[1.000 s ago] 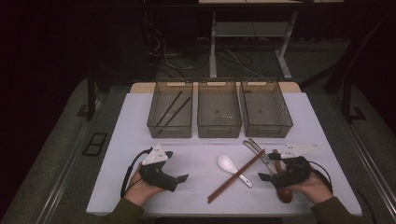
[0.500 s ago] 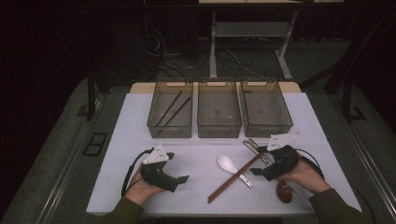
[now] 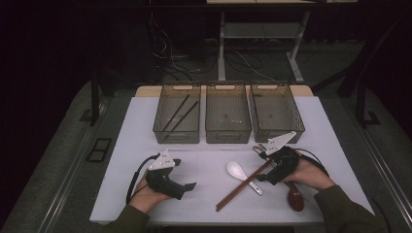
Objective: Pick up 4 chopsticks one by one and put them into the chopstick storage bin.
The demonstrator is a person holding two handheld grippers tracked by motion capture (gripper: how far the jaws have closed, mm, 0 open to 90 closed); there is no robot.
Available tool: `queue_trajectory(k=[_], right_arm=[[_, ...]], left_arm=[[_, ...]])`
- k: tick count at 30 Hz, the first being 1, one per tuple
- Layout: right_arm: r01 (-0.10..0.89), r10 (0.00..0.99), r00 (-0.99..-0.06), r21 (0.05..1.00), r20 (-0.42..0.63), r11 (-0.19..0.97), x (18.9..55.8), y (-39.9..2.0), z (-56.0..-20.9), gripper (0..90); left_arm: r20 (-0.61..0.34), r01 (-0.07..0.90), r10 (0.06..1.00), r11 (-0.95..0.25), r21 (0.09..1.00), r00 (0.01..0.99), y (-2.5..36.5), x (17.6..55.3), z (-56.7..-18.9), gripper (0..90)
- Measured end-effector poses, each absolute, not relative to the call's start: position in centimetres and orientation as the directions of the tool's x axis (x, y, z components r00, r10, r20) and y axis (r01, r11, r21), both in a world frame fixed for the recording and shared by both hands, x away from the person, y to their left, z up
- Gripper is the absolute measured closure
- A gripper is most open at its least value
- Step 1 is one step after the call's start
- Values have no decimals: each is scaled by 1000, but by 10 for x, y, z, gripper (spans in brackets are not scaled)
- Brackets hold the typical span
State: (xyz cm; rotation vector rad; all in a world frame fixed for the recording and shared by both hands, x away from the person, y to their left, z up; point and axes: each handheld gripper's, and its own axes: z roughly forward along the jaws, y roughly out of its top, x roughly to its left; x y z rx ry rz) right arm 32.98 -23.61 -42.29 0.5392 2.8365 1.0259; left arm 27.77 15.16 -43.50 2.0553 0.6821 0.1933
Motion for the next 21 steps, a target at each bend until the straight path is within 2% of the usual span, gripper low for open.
queue_trajectory(k=[10, 21], right_arm=[[304, 337, -940, 592, 58, 746, 334, -234, -431, 153], [294, 327, -944, 569, 46, 768, 334, -234, -434, 220]], left_arm=[[-122, 390, 538, -419, 820, 834, 152, 278, -435, 0], [-120, 389, 540, -416, 822, 833, 153, 278, -434, 0]])
